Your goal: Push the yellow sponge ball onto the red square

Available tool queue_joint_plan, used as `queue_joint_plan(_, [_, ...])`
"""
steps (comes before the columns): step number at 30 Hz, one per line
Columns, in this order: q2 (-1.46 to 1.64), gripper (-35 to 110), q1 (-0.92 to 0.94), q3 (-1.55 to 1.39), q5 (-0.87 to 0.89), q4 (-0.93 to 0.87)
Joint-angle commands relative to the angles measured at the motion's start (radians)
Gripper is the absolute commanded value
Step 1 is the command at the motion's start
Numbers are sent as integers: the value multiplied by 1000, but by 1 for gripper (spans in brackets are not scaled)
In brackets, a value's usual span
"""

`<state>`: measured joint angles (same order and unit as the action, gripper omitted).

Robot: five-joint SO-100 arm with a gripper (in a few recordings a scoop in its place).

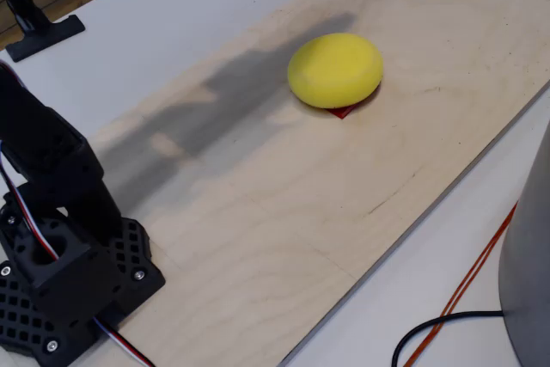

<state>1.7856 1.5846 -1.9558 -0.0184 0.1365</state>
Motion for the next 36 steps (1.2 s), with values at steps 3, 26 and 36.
queue_joint_plan(3, [57,2,14,-9,6,48])
queue_joint_plan(26, [55,-1,5,-12,14,35])
queue_joint_plan(36, [89,-1,6,-60,20,35])
